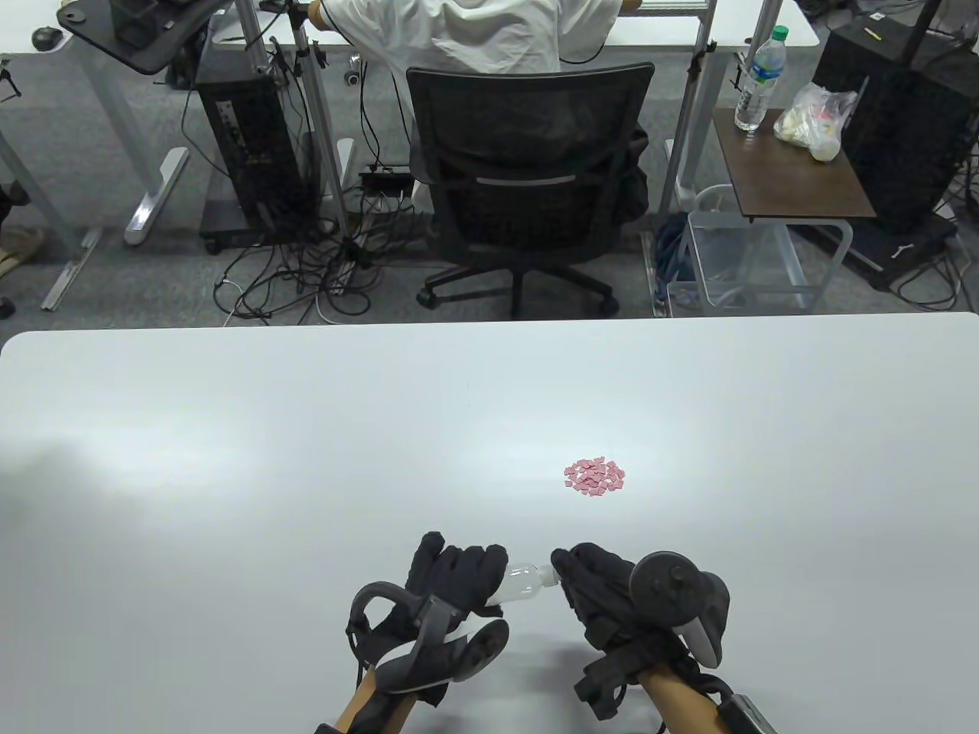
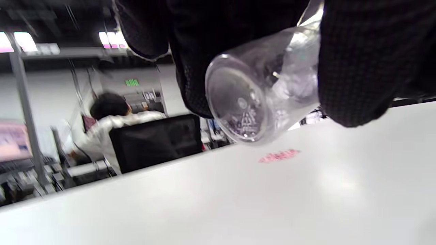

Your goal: Squeeze empty conical bottle to blow paper scraps with air puff

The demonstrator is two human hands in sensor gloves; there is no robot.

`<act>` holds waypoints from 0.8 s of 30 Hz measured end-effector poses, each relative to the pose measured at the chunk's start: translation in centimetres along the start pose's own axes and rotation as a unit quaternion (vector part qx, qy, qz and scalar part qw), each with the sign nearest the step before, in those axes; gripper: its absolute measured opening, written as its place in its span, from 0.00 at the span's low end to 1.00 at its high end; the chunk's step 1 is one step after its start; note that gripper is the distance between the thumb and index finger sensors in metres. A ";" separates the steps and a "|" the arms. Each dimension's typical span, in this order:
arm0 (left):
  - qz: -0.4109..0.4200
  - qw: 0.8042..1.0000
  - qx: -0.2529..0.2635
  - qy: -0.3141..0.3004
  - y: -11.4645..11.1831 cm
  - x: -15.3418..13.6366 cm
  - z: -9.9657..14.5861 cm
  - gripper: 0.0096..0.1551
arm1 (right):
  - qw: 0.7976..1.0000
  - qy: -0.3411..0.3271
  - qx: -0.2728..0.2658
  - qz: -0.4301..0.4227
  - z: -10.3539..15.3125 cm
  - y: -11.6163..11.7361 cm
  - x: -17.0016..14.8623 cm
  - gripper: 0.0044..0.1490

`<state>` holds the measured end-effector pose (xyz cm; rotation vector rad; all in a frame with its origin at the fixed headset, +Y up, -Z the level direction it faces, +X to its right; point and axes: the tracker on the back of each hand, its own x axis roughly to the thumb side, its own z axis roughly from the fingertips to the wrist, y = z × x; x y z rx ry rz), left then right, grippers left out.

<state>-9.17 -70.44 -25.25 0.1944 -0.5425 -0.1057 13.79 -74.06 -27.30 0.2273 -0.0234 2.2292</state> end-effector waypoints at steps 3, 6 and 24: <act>0.028 0.999 0.014 0.026 -0.5 -0.4 0.2 0.46 | 1.000 0.017 -0.013 -0.001 0.1 0.0 -0.2 0.30; -0.022 0.998 0.037 0.036 -0.2 0.1 0.2 0.46 | 1.000 0.012 -0.013 0.001 0.1 0.0 0.0 0.30; -0.006 0.999 0.016 0.033 -0.8 -0.2 0.1 0.46 | 1.000 0.010 0.006 -0.005 0.0 0.1 -0.1 0.28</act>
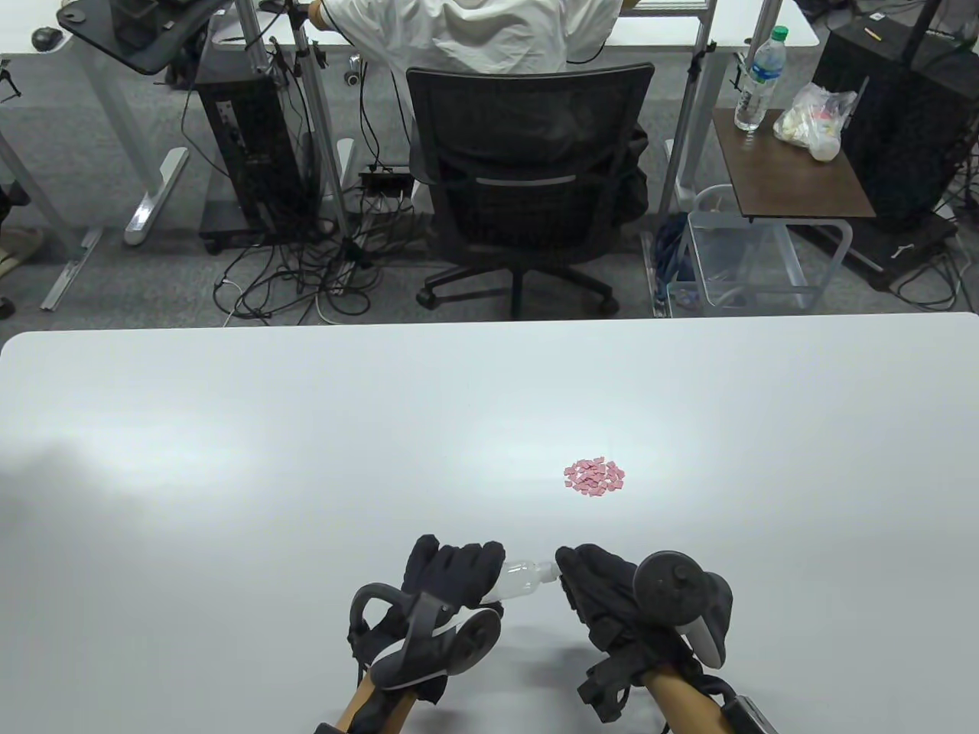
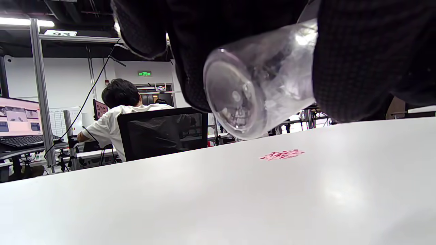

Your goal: Squeeze empty conical bottle to blow paper scraps with air puff

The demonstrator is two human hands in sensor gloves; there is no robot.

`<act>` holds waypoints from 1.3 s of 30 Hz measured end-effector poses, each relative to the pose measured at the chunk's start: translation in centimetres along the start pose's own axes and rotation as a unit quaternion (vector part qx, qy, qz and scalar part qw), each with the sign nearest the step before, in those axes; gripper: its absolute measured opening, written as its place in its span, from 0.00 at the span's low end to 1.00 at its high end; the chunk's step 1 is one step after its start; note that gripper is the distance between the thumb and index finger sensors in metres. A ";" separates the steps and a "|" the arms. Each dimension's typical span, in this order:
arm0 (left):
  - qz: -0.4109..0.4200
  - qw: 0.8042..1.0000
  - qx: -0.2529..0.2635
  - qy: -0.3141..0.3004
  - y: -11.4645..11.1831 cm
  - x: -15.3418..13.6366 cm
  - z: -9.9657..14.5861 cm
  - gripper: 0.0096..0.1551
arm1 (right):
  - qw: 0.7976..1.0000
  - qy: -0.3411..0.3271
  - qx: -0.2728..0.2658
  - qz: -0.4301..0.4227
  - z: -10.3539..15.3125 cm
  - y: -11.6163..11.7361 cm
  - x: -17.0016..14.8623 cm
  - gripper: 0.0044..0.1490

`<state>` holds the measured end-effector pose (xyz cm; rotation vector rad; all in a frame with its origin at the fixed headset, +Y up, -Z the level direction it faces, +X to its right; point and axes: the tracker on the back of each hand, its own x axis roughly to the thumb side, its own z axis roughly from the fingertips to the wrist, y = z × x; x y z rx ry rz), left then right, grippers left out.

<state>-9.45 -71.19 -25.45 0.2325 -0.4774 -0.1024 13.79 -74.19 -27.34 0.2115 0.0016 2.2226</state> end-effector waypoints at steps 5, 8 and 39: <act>-0.005 1.000 -0.005 -0.001 0.1 -0.2 0.0 0.46 | 1.000 -0.010 0.009 -0.017 0.0 0.0 -0.2 0.27; -0.052 0.998 0.023 -0.012 0.5 0.2 0.1 0.46 | 1.000 -0.006 -0.002 -0.014 0.1 0.0 -0.2 0.31; -0.048 0.999 -0.009 -0.008 0.7 0.1 0.1 0.46 | 1.000 -0.011 -0.006 -0.005 0.3 -0.1 0.7 0.29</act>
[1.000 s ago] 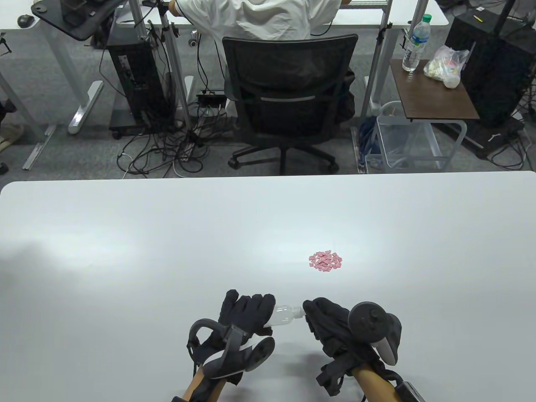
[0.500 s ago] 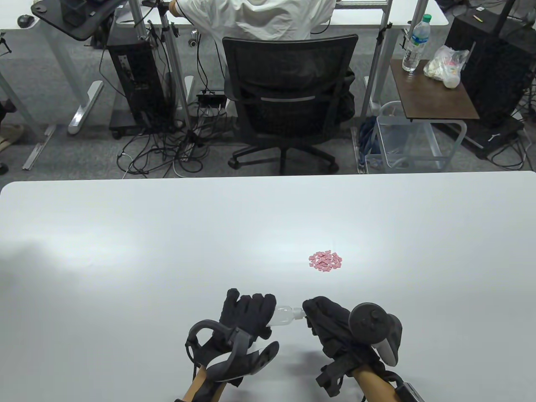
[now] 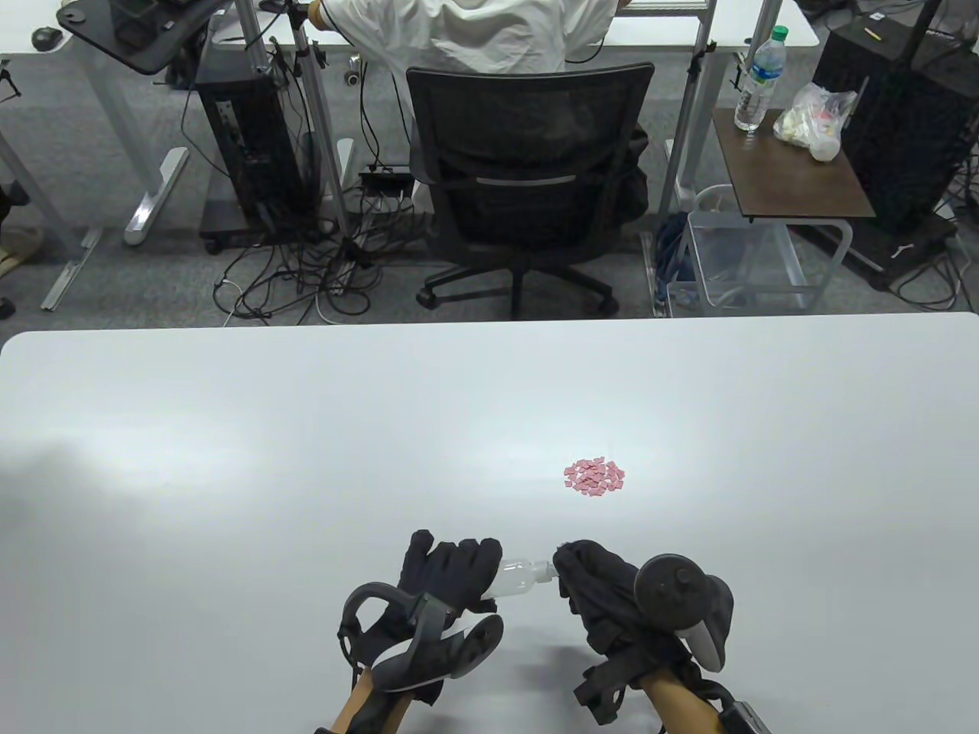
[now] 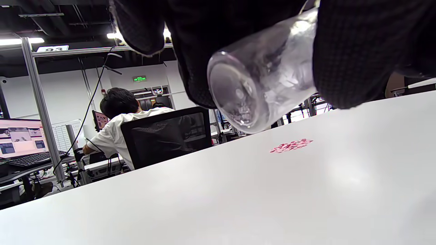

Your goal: Squeeze empty conical bottle to blow paper scraps with air puff

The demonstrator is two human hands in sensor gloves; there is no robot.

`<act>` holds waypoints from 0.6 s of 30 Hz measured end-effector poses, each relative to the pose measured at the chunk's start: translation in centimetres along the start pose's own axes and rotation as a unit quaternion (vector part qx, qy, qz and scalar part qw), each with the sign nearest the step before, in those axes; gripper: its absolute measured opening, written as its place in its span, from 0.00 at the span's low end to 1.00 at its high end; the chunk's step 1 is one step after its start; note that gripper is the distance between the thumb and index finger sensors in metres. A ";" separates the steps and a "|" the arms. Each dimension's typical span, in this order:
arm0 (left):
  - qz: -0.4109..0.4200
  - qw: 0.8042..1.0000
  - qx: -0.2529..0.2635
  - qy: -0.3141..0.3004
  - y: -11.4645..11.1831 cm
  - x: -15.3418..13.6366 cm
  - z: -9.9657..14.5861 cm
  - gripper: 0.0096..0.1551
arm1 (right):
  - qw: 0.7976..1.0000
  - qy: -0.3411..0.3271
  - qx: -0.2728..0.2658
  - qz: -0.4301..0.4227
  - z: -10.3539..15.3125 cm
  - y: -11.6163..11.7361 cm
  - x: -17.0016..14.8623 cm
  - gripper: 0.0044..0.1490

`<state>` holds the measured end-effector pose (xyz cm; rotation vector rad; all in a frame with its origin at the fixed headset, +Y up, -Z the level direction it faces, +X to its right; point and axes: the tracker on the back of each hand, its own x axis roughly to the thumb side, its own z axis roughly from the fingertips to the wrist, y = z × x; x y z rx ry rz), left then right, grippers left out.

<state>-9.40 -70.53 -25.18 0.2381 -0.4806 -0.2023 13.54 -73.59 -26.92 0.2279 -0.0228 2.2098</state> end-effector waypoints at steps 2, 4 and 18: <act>-0.006 1.000 -0.003 -0.001 0.0 0.0 0.0 0.46 | 1.000 -0.002 0.008 0.000 0.0 -0.1 0.3 0.28; -0.009 1.000 -0.004 -0.002 0.1 0.0 0.1 0.46 | 1.000 -0.004 0.018 -0.004 0.0 -0.2 0.4 0.28; 0.002 1.000 0.002 -0.004 0.1 -0.1 0.1 0.46 | 0.999 -0.009 0.001 -0.035 0.3 -0.4 0.5 0.28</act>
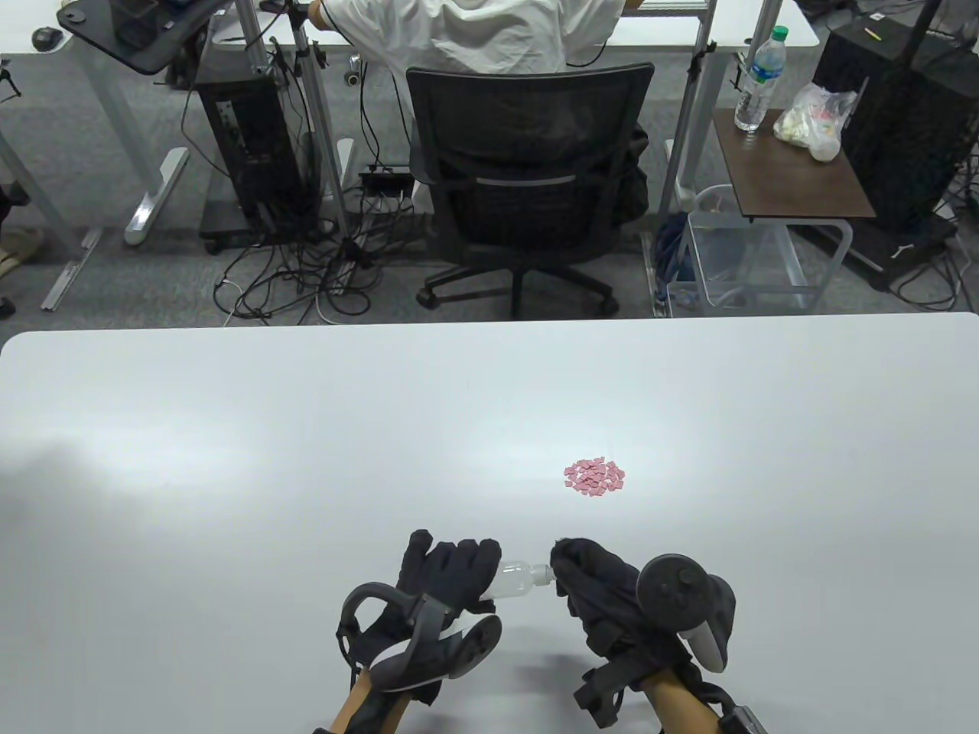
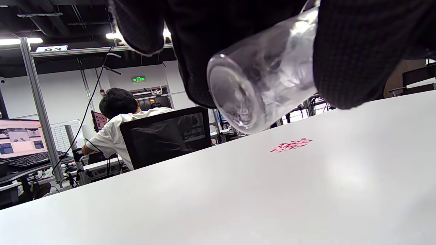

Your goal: Squeeze empty conical bottle to blow paper scraps with air puff

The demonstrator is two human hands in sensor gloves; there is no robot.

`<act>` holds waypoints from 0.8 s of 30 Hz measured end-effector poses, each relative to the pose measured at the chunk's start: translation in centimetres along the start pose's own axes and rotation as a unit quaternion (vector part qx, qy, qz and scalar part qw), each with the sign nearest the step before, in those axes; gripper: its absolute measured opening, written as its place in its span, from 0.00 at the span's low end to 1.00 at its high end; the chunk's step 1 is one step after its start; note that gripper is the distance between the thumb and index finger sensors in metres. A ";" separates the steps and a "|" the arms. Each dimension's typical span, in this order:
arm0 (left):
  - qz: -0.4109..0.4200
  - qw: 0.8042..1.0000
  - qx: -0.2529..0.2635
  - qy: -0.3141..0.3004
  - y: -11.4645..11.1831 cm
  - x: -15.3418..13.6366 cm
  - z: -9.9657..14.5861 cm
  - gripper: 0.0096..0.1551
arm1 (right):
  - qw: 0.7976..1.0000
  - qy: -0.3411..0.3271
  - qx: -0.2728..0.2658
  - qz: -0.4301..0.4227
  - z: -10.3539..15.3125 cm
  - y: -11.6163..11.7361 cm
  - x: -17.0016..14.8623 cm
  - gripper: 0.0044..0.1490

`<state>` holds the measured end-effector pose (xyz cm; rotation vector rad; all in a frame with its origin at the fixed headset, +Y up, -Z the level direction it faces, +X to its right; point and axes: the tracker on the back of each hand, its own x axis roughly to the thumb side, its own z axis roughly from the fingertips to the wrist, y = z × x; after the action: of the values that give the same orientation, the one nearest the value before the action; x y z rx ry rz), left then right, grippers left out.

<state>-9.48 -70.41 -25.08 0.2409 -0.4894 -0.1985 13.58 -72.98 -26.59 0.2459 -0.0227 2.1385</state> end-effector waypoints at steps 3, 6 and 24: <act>0.007 1.000 0.007 0.002 0.2 -0.1 0.0 0.46 | 1.000 -0.006 -0.004 -0.010 0.0 -0.4 0.0 0.28; 0.016 1.000 0.017 0.004 0.4 -0.1 0.0 0.46 | 1.000 -0.009 -0.012 -0.009 -0.1 -1.1 0.3 0.28; 0.002 1.000 -0.017 0.026 -0.3 -1.2 -0.2 0.46 | 0.945 0.182 -0.094 0.256 -3.3 -14.6 -6.9 0.28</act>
<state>-10.43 -70.41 -25.87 0.2124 -0.4341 -0.1961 28.82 -70.28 -32.26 -0.3062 -0.0828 2.6465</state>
